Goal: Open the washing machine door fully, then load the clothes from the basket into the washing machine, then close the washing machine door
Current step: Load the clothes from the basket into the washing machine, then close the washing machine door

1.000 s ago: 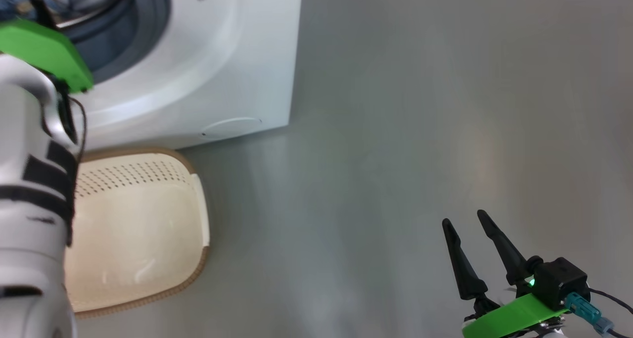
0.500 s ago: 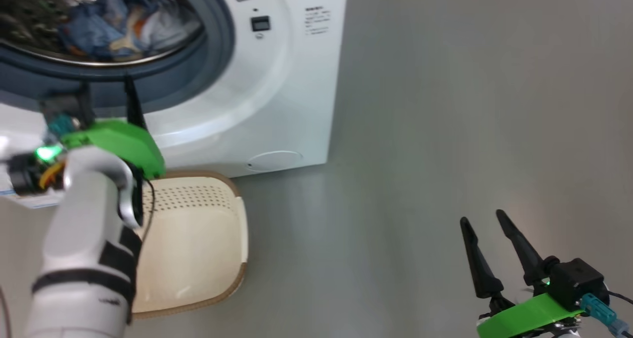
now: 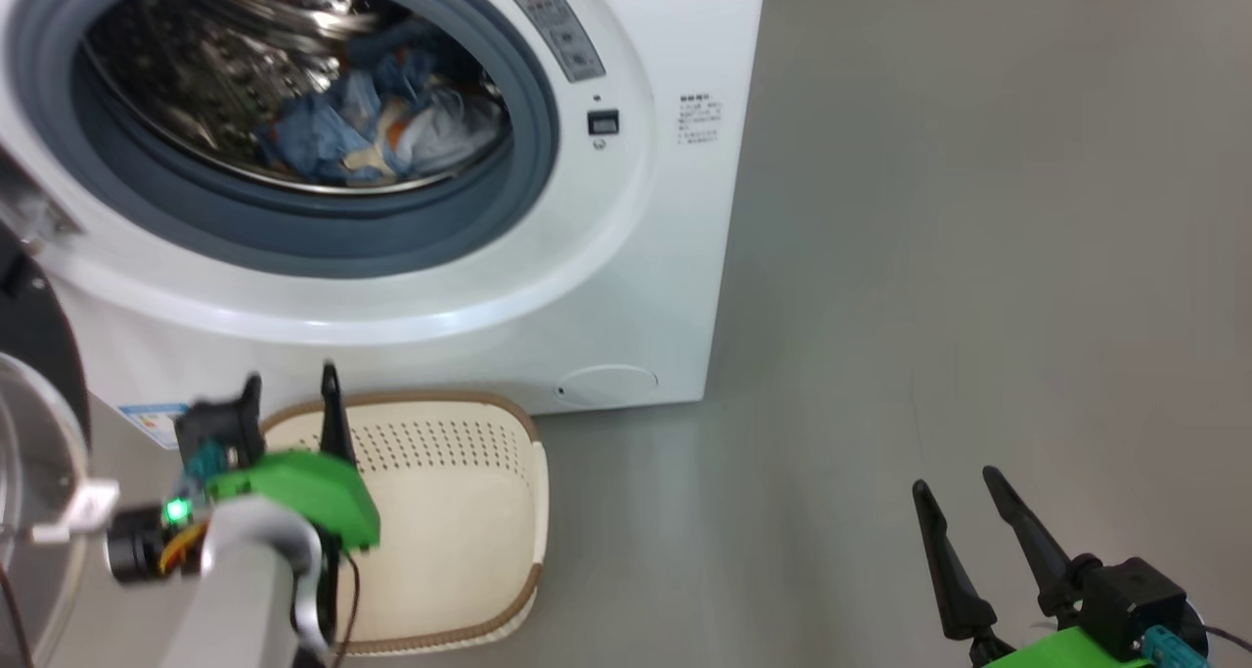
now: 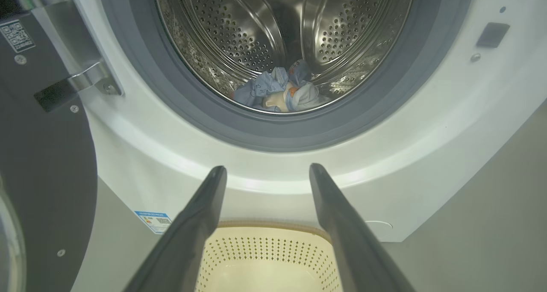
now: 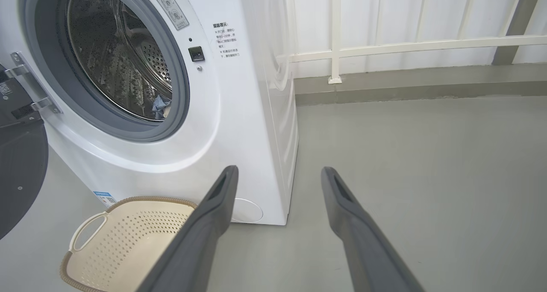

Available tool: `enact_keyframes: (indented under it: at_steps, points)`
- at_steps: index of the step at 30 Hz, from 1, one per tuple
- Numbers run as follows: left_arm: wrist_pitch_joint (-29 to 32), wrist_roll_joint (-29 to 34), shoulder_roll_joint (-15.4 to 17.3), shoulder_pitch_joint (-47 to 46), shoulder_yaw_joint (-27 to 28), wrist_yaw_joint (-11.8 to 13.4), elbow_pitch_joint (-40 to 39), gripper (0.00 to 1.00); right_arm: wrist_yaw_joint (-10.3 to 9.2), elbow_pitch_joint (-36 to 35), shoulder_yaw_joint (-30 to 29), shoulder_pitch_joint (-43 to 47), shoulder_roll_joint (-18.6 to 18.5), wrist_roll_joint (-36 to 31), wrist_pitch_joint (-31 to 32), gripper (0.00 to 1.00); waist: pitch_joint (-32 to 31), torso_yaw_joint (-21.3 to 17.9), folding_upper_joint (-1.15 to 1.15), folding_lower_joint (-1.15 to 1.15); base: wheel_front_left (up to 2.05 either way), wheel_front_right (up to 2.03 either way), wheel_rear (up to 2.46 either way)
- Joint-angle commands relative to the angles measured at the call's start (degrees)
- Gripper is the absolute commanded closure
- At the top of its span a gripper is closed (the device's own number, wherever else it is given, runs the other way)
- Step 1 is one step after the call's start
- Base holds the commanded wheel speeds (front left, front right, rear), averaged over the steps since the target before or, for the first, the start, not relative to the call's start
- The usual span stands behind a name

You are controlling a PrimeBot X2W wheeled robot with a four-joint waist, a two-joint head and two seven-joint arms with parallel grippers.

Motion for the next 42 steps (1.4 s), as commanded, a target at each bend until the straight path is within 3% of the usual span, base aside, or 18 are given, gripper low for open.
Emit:
enact_keyframes:
  at_steps: [1, 11, 18, 30, 42]
  points:
    - [-0.37, -0.59, 1.3, 1.61, 1.67, 0.58, -2.71, 0.0, 0.09, -1.33, 1.34, 0.05, -0.11, -0.8, -0.27, 0.0, -2.65, 1.41, 0.0, 0.0, 0.0, 0.0, 0.0]
    - [-0.37, -1.89, 0.73, 17.88, 0.62, 1.37, -16.46, 0.0, 0.09, -1.84, 1.67, 2.17, 0.0, -1.68, -0.27, 0.0, -6.94, 2.65, 0.0, 0.0, 0.0, 0.0, 0.0]
    - [-0.37, -2.69, 0.58, 26.78, -0.92, 0.41, -24.66, 0.0, 0.09, -2.7, 2.49, 1.89, -0.09, -2.28, -0.27, 0.0, -7.38, 1.69, 0.0, 0.0, 0.0, 0.0, 0.0]
    - [-0.37, -0.84, 0.52, 35.89, 0.65, 0.97, -36.42, 0.0, 0.09, -3.78, 1.99, 3.4, 0.24, -2.32, -0.27, 0.0, -7.56, 0.48, 0.0, 0.0, 0.0, 0.0, 0.0]
    - [-0.37, -1.15, 0.46, 38.51, 0.89, 0.35, -39.28, 0.0, 0.09, -4.46, 1.02, 5.06, 0.18, -2.86, -0.27, 0.0, -7.94, 0.49, 0.0, 0.0, 0.0, 0.0, 0.0]
